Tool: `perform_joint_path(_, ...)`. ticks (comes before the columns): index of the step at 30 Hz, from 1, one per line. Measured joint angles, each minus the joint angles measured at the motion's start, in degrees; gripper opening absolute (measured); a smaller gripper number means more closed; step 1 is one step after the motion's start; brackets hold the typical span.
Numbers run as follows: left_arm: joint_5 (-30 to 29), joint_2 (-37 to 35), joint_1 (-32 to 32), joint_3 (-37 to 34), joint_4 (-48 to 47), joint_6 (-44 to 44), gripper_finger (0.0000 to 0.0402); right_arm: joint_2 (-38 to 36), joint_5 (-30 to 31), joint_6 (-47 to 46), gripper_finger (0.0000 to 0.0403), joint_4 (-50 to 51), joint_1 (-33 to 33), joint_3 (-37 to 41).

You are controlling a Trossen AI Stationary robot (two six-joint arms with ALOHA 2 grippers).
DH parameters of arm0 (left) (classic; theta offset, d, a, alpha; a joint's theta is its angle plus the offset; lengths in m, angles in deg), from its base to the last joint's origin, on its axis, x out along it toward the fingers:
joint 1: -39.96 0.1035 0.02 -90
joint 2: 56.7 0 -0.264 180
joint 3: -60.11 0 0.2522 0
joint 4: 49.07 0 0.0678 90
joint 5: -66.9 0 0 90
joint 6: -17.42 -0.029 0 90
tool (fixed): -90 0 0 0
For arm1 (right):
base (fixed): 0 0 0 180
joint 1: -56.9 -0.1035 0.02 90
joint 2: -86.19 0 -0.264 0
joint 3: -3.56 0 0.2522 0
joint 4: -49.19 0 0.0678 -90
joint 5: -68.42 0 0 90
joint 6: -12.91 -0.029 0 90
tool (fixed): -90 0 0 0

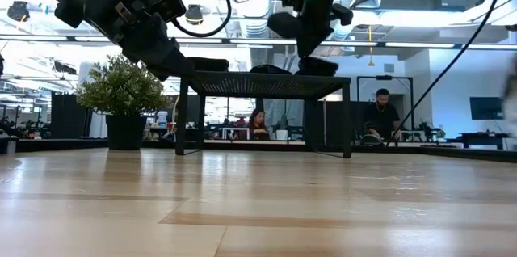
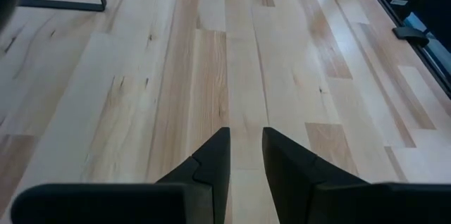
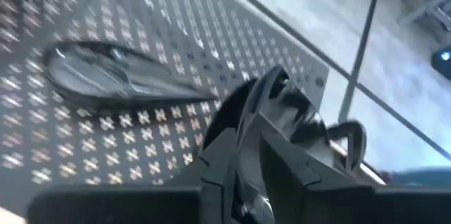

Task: Pick & Place Mini shaped plates
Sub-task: Stack the leaf shaped plate on top of the leaf shaped plates on the shelf, then return to Home Position

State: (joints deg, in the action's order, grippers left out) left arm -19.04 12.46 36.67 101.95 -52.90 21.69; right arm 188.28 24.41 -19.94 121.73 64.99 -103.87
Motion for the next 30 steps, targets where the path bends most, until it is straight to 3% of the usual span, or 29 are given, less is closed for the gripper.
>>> perform_joint_path(7,0.0,0.0,0.0,0.0,0.55,0.0,0.0085,-0.69,-1.06,6.62,0.0075,-0.48,-2.02,-1.88)
perform_joint_path(12,0.02,-3.35,-0.11,0.0,1.56,0.02,0.0085,-0.71,-0.94,13.49,0.0075,1.61,-5.48,-8.2)
perform_joint_path(18,-1.88,-16.89,-0.09,0.02,1.88,-0.52,0.0085,-4.83,-0.69,24.67,0.0075,5.58,-12.73,-14.53)
perform_joint_path(21,-4.36,-26.18,-0.09,0.02,1.52,-5.02,0.0085,-10.03,0.37,23.86,0.0075,11.08,-16.53,-13.42)
perform_joint_path(24,-6.85,-35.64,-0.09,0.09,-1.18,-8.97,0.0085,-17.3,6.95,14.29,0.0075,17.13,-21.22,-7.03)
perform_joint_path(27,-10.29,-43.44,-0.11,-0.44,-7.13,-10.34,0.0085,-27.25,16.07,3.19,0.0075,18.35,-26.42,6.85)
perform_joint_path(30,-13.04,-49.24,-0.09,-4.65,-7.56,-10.47,0.0085,-37.12,17.29,-0.78,0.0075,11.54,-30.94,23.5)
